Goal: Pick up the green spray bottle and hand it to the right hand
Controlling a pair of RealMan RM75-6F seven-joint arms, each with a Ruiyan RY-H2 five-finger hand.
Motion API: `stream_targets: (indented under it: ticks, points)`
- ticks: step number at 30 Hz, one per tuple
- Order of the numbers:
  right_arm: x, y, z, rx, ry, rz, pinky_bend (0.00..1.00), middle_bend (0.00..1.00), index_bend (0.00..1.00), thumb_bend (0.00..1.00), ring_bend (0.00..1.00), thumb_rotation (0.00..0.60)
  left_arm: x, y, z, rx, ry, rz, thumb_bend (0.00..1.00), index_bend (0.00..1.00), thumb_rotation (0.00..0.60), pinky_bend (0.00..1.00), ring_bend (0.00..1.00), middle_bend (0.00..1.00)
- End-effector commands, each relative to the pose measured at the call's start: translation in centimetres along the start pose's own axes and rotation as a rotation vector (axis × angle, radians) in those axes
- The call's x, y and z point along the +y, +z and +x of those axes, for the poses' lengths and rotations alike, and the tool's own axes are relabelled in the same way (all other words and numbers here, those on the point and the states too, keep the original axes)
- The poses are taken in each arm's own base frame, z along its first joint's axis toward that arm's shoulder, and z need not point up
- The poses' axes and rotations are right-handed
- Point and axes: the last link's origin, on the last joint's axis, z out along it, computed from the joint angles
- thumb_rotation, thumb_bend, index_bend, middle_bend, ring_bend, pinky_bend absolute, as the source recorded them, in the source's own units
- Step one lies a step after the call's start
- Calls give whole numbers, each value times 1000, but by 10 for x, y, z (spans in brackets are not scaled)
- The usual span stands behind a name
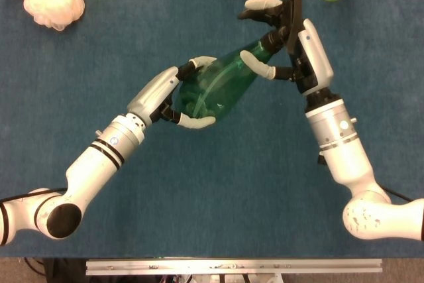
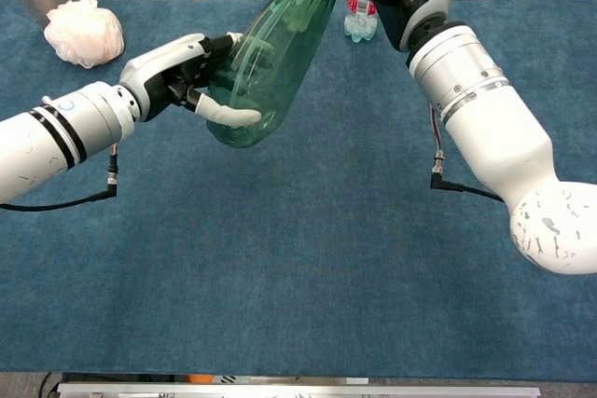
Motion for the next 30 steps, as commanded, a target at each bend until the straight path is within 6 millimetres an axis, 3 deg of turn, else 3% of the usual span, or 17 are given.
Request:
stream_targets:
  ticks: [1,23,27,30]
  points:
    - [0,0,0,1,2,1,209,387,482,473,273,600,0,0,0,-1,1,1,204,158,600,433,137,175]
    - [1,1,4,14,3,-1,227,430,552,494,307,600,0,2,2,-9,-6,2,204,105,491,421,101,132]
    - [0,2,4,17,4,3,231,436,563,495,314,600,0,2,3,-10,-8,-1,204,96,413,414,93,125]
    - [-1,2,4,18,5,4,235,443,575,497,320,600,0,2,3,-11,-8,-2,204,84,392,404,79,115]
